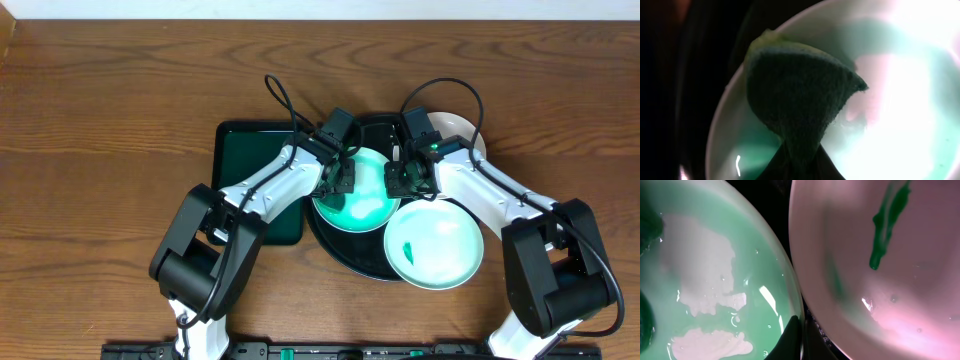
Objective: Clean dirty plates on tray and stack at the side
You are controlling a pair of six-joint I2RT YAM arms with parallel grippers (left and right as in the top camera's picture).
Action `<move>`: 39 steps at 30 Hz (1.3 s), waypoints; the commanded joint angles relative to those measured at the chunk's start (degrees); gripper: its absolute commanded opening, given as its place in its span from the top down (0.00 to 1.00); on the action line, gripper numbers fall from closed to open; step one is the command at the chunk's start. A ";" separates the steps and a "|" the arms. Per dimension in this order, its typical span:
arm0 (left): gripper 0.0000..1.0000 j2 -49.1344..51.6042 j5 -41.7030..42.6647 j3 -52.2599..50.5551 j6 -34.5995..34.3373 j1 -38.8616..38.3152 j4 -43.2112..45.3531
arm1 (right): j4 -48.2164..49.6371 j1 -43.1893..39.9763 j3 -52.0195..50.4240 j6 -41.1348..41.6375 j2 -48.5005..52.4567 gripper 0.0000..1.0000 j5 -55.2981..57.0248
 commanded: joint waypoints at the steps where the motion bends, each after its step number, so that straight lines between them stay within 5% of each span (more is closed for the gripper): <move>1: 0.93 3.54 9.44 -1.07 0.50 -2.69 -0.98 | 0.48 0.98 -0.33 -0.87 -0.55 0.99 -0.96; 14: 0.93 -6.75 12.87 -0.90 -0.35 -2.34 0.13 | 0.46 0.98 -0.33 -0.87 -0.55 0.99 -0.96; 19: 0.92 -11.15 7.13 -0.90 -0.37 -2.36 0.28 | 0.44 0.98 -0.33 -0.87 -0.55 0.99 -0.96; 30: 0.92 -8.72 -3.93 -3.17 -7.32 -2.43 -1.05 | 0.46 0.98 -0.33 -0.87 -0.55 0.99 -0.96; 39: 0.92 -4.50 -4.17 -8.04 -10.91 -2.73 3.45 | 0.46 0.98 -0.33 -0.87 -0.55 0.99 -0.96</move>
